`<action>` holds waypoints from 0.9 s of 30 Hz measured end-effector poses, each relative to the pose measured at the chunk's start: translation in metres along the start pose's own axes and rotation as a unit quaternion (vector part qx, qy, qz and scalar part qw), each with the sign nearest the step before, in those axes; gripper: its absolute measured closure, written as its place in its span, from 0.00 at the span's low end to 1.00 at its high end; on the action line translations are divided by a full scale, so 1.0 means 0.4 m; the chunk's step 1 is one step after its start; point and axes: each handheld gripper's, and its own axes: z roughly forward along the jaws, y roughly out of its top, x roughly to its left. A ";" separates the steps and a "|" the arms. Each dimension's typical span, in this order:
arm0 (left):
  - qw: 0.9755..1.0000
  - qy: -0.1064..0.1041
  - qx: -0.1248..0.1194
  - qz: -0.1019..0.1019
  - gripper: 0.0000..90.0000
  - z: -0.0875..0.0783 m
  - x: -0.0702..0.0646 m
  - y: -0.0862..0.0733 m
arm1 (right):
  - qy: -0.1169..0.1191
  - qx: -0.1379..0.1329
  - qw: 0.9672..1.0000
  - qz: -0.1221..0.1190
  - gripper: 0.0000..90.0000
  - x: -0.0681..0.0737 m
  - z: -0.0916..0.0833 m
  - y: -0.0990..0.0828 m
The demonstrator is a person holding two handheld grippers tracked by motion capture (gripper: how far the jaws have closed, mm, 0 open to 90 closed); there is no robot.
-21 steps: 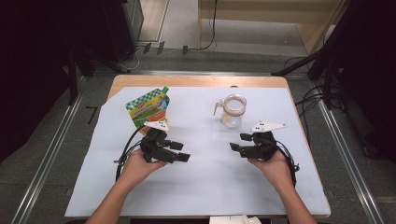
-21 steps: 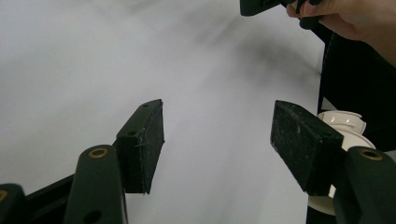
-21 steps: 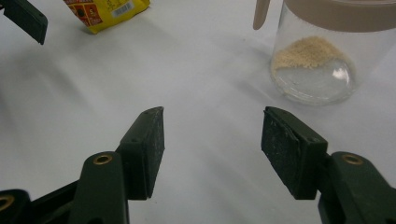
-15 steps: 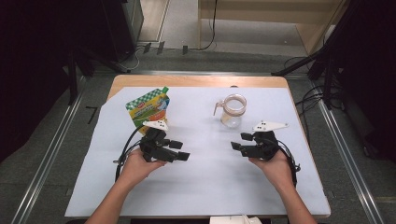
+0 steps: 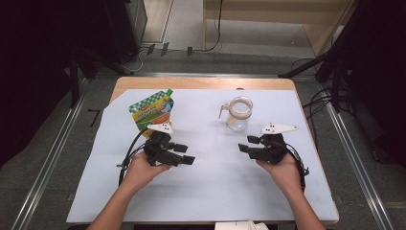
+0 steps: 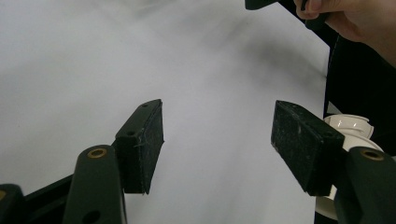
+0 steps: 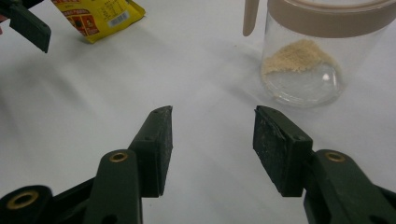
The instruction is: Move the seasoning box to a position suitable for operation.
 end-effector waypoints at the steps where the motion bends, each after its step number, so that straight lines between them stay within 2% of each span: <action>1: 1.000 -0.004 0.001 -0.002 0.39 0.000 0.002 0.000 | -0.002 -0.001 1.000 0.000 0.55 -0.001 -0.001 0.001; 4: 1.000 -0.002 -0.005 0.002 0.39 -0.004 0.001 -0.001 | -0.006 -0.009 1.000 -0.008 0.55 -0.006 -0.001 0.002; 8: 1.000 -0.001 -0.008 0.006 0.41 -0.004 -0.001 -0.004 | -0.022 0.003 1.000 -0.002 0.52 -0.018 0.003 0.000; 9: 1.000 0.015 -0.012 0.022 0.42 -0.002 -0.007 -0.008 | -0.027 0.004 1.000 -0.001 0.51 -0.026 0.003 0.001; 11: 0.999 0.020 -0.015 0.026 0.42 -0.001 -0.010 -0.010 | -0.030 0.004 1.000 0.006 0.50 -0.033 0.003 0.001; 15: 0.999 0.021 -0.014 0.024 0.42 -0.003 -0.009 -0.009 | -0.035 -0.006 0.999 0.013 0.49 -0.049 0.001 0.003; 20: 0.999 0.022 -0.014 0.024 0.41 -0.003 -0.006 -0.009 | -0.038 -0.011 0.999 0.018 0.47 -0.066 0.012 0.003; 23: 0.999 0.029 -0.016 0.023 0.40 -0.007 -0.008 -0.013 | -0.038 -0.007 0.999 0.027 0.47 -0.074 0.020 0.003; 24: 0.999 0.029 -0.016 0.020 0.40 -0.011 -0.007 -0.015 | -0.047 -0.006 0.998 0.043 0.46 -0.084 0.031 0.007; 27: 0.999 0.027 -0.016 0.020 0.40 -0.010 -0.005 -0.015 | -0.062 -0.014 0.997 0.037 0.40 -0.092 0.041 0.022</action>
